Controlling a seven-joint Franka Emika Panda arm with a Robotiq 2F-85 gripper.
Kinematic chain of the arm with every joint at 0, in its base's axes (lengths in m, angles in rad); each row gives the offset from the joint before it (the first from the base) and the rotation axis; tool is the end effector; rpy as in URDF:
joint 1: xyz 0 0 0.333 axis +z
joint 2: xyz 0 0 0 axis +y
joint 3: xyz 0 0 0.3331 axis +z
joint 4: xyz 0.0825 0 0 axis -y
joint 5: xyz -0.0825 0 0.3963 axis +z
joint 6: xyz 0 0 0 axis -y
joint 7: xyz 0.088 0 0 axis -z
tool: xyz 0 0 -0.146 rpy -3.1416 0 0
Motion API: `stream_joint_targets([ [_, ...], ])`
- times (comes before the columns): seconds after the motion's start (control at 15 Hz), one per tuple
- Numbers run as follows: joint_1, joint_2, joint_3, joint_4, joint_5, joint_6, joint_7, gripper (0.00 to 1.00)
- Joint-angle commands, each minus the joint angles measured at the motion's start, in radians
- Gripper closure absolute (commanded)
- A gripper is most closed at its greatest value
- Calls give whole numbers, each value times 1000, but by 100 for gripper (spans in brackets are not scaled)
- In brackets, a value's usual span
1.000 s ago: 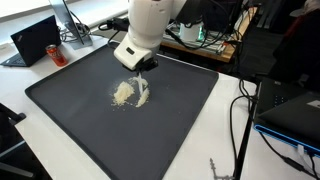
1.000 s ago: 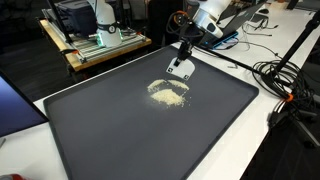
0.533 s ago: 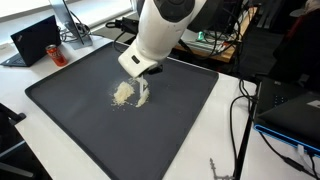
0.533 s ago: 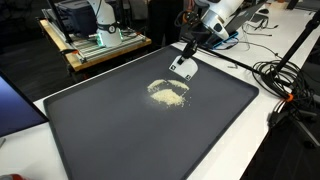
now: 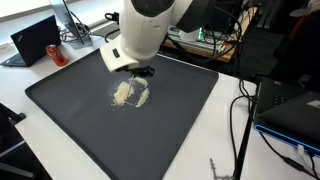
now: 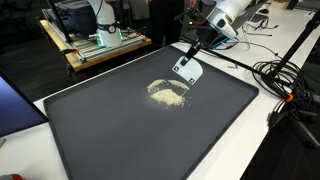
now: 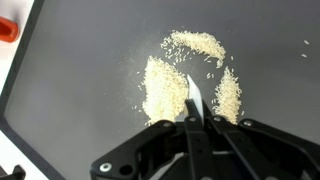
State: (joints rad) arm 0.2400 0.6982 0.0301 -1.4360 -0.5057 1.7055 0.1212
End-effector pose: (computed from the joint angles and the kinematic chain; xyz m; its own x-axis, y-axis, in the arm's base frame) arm 0.6774 0.1177 0.2368 0.9023 0.2079 -0.3778 0.3729 -0.8161 0.4415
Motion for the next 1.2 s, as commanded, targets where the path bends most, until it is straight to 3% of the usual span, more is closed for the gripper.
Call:
stream_joint_targets([
  [0.0,7,101,-30,165,61,-105,59,99],
  [0.33,-5,210,-55,352,89,-269,13,99],
  [1.13,-185,309,-20,629,223,-501,-450,99],
])
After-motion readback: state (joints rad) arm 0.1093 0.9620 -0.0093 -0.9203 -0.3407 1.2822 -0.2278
